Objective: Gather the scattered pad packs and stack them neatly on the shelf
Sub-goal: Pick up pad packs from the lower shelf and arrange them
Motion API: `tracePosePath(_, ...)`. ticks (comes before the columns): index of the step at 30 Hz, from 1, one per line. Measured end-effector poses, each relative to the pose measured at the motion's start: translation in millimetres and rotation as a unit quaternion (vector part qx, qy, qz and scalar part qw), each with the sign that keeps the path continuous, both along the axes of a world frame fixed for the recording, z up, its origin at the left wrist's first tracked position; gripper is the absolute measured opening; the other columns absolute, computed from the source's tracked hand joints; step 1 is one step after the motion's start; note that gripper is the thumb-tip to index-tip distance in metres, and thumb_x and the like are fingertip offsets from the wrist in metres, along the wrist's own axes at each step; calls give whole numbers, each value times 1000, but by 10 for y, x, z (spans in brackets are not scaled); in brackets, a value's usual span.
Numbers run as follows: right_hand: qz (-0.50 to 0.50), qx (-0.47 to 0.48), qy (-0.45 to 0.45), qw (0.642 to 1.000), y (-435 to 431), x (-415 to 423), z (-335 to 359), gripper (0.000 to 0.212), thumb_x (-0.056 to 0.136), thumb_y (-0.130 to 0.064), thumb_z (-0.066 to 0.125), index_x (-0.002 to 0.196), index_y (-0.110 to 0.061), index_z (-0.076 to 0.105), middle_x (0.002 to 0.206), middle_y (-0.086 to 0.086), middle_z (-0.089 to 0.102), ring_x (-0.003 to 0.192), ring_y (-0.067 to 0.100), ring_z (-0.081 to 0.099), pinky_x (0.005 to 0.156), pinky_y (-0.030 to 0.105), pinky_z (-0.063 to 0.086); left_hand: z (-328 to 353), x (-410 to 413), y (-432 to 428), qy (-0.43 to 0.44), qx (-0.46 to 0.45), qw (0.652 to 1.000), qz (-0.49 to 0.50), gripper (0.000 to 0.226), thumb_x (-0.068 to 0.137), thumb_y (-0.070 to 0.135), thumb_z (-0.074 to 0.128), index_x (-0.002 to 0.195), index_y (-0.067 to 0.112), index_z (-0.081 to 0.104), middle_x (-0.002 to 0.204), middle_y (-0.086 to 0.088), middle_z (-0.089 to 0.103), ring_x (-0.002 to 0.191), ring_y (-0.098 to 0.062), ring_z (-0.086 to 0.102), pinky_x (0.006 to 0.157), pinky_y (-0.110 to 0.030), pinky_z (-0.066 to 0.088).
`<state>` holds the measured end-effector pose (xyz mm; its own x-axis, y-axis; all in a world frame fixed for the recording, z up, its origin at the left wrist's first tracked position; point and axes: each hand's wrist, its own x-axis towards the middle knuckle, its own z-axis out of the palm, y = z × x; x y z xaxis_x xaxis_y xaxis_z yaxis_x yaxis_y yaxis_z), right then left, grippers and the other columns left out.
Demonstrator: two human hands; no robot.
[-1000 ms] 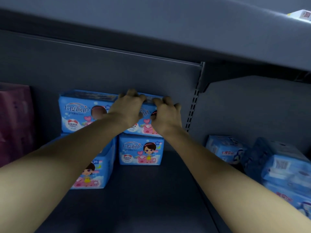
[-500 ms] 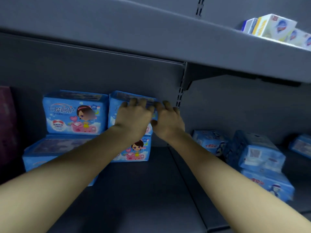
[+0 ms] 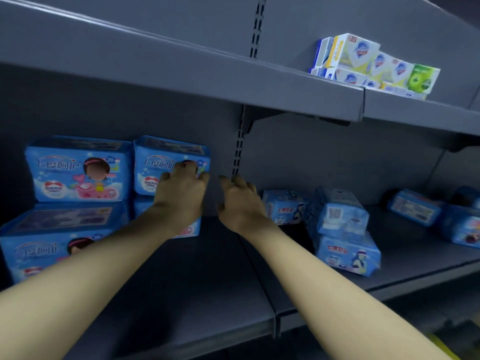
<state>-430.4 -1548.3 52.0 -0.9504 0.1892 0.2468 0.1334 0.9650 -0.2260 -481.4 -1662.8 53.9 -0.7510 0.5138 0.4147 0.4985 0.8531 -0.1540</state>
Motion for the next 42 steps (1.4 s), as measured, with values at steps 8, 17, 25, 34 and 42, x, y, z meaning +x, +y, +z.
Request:
tracePosePath(8, 35, -104, 68, 992, -235, -486, 98, 79, 92, -9, 54, 150, -30, 5, 155, 13, -2, 129, 39, 36, 98, 38, 41, 220, -351, -365, -5, 93, 993, 80, 80, 87, 27, 63, 148, 19, 12, 151, -21, 1, 139, -45, 4, 106, -52, 29)
tracePosePath(17, 46, -94, 96, 990, -365, -834, 46, 66, 90, -7, 56, 146, -20, 23, 153, 13, 4, 127, 39, 37, 97, 36, 40, 218, -575, -443, -3, 40, 993, 114, 68, 88, 26, 62, 143, 14, 25, 138, -19, 32, 126, -41, 34, 101, -48, 33)
tracePosePath(25, 17, -60, 132, 989, -356, -897, 46, 61, 91, -2, 52, 145, -18, 28, 151, 9, 21, 121, 39, 39, 95, 35, 38, 189, -646, -349, 25, 85, 991, 98, 52, 87, 10, 62, 134, 12, 40, 129, -19, 40, 117, -41, 40, 97, -47, 36)
tracePosePath(34, 7, -38, 169, 985, -339, -829, 108, 57, 89, 3, 48, 141, -17, 40, 147, 6, 29, 123, 37, 38, 95, 33, 39, 130, -744, -351, 22, 153, 987, 49, 46, 86, 3, 61, 129, 9, 47, 125, -18, 46, 116, -37, 42, 94, -40, 40)
tracePosePath(42, 20, -17, 169, 985, -399, -894, 77, 54, 89, 2, 47, 139, -16, 43, 144, 7, 33, 124, 34, 40, 99, 33, 38, 76, -797, -469, 20, 132, 990, 47, 47, 84, -1, 61, 128, 7, 48, 122, -20, 49, 114, -37, 44, 95, -40, 35)
